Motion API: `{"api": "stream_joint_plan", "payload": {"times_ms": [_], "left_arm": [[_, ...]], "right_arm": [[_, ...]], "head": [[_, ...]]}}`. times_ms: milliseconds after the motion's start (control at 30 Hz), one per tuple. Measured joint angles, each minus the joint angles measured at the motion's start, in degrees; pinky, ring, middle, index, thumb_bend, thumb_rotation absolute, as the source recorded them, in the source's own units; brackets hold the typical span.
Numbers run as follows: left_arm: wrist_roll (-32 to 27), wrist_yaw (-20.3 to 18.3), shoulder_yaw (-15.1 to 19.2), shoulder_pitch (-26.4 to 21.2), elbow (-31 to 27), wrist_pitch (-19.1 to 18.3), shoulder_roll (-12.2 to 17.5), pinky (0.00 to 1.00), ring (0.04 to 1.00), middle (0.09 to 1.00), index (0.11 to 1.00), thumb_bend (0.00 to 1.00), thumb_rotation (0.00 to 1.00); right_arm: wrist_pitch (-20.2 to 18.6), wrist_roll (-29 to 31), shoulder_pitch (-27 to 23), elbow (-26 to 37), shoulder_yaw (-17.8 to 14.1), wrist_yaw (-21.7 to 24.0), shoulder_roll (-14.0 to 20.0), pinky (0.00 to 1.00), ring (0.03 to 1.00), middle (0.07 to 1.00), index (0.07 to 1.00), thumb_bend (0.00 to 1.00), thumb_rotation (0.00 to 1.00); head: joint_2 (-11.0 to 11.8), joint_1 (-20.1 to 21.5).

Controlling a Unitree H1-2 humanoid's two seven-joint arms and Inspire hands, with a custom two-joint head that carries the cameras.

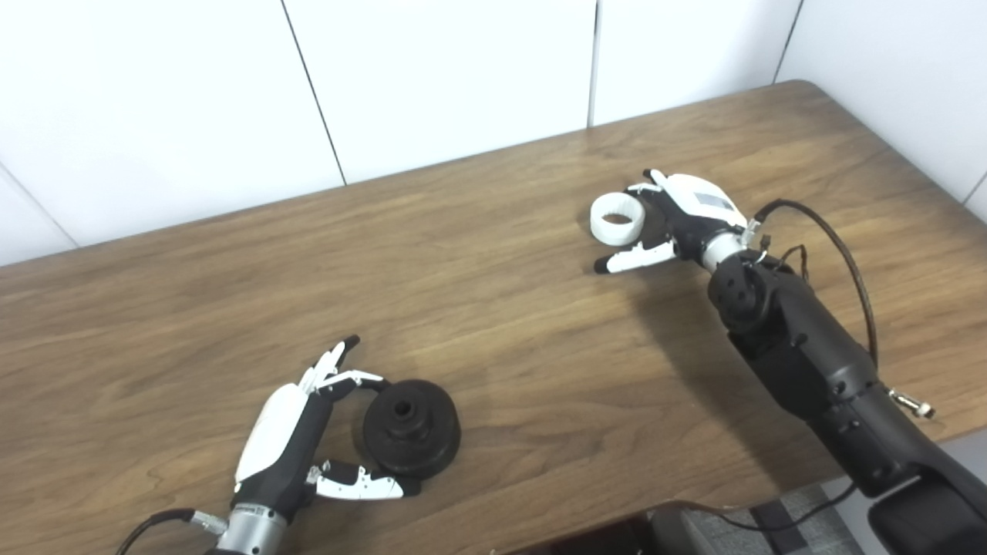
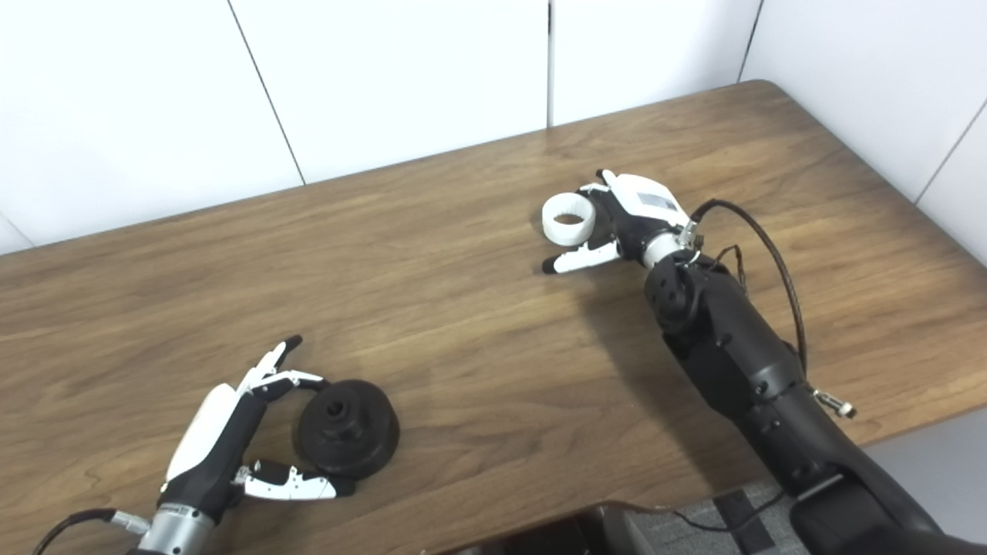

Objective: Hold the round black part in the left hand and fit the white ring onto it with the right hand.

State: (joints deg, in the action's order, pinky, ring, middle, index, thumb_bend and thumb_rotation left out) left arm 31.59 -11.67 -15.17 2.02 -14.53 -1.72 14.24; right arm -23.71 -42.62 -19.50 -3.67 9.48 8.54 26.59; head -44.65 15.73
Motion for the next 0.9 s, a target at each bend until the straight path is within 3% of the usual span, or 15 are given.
{"api": "stream_joint_plan", "payload": {"times_ms": [233,467,567,633,900], "left_arm": [[0.0,-0.1,0.0,0.2,-0.2,0.0,-0.1,1.0,1.0,1.0,0.55,0.92,0.19],[0.1,-0.2,0.0,0.3,-0.3,-0.1,-0.1,1.0,1.0,1.0,0.552,0.92,0.2],[0.1,-0.5,0.0,0.3,-0.5,-0.5,-0.1,1.0,1.0,1.0,0.553,0.92,0.2],[0.1,-0.6,0.0,0.3,-0.6,-0.8,-0.1,1.0,1.0,1.0,0.552,0.92,0.19],[0.1,-0.6,0.1,0.3,-0.6,-0.9,-0.2,1.0,1.0,1.0,0.552,0.92,0.2]], "right_arm": [[2.3,1.7,0.5,-1.5,-1.2,-6.3,-2.3,0.97,0.975,0.95,0.662,0.79,0.35],[3.8,2.1,1.0,-2.8,-1.5,-11.5,-3.8,0.93,0.942,0.907,0.601,0.75,0.25],[5.1,2.6,1.1,-3.2,-1.8,-13.4,-4.1,0.93,0.93,0.89,0.513,0.57,0.17],[6.7,3.4,1.2,-3.6,-2.1,-14.6,-4.4,0.94,0.928,0.877,0.494,0.53,0.15],[10.1,3.5,2.2,-4.8,-2.6,-20.3,-5.6,0.97,0.921,0.833,0.484,0.52,0.14]], "head": [[-0.2,-0.3],[-0.6,-0.4],[-0.7,-0.4],[-0.7,-0.4],[-1.0,-0.8]]}}
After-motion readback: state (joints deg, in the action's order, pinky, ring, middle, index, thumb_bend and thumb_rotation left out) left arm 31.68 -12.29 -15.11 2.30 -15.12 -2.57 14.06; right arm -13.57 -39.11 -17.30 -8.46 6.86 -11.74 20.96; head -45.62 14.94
